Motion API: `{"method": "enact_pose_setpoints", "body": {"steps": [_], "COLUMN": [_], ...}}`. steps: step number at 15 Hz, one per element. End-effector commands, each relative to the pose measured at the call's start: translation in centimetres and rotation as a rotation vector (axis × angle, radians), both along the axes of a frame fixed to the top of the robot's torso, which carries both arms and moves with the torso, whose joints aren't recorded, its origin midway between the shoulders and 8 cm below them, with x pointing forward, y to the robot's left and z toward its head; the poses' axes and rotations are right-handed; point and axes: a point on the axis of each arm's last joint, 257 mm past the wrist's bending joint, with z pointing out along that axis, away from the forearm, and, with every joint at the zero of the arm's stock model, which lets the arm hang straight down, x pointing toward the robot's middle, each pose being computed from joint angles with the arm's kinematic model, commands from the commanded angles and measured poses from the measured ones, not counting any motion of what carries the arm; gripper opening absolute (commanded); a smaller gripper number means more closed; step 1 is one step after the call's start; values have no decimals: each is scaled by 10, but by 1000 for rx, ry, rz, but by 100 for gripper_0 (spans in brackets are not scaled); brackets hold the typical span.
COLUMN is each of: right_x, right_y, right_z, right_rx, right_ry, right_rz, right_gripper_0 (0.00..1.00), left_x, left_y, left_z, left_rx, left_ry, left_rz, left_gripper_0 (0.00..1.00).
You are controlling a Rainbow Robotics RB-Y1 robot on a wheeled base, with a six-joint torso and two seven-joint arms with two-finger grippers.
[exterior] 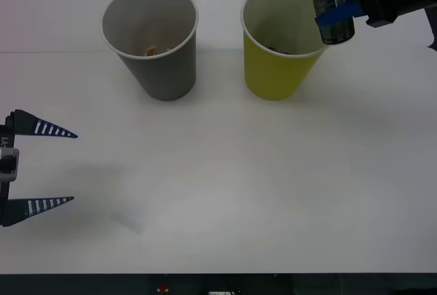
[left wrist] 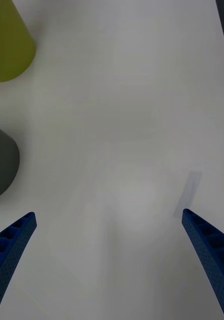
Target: Put the can into the green bin and the plastic bottle into the gray bin
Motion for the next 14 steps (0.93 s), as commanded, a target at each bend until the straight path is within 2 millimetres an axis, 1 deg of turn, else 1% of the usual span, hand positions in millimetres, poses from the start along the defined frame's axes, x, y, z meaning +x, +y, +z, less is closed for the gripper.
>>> {"method": "enact_pose_setpoints", "body": {"steps": [1, 4, 6, 8, 10, 11, 12, 13, 14], "right_x": [28, 57, 72, 78, 79, 78, 78, 78, 77], "right_y": [6, 11, 15, 17, 17, 17, 17, 17, 18], "right_z": [4, 1, -1, -3, -4, -6, -7, -7, -7], "right_rx": [-7, 0, -1, -7, -15, -22, -29, -29, -29], "right_ry": [21, 34, 33, 29, 29, 32, 29, 28, 28], "right_rz": [-24, -54, -78, -88, -88, -85, -79, -76, -74], "right_gripper_0": [0, 0, 0, 0, 0, 5, 35, 81, 99], "left_x": [0, 0, 0, 0, 0, 0, 0, 0, 0], "left_y": [0, 0, 0, 0, 0, 0, 0, 0, 0], "left_z": [0, 0, 0, 0, 0, 0, 0, 0, 0], "left_rx": [0, 0, 0, 0, 0, 0, 0, 0, 0], "left_ry": [0, 0, 0, 0, 0, 0, 0, 0, 0], "left_rz": [0, 0, 0, 0, 0, 0, 0, 0, 0], "left_gripper_0": [100, 100, 100, 100, 100, 100, 100, 100, 100]}}
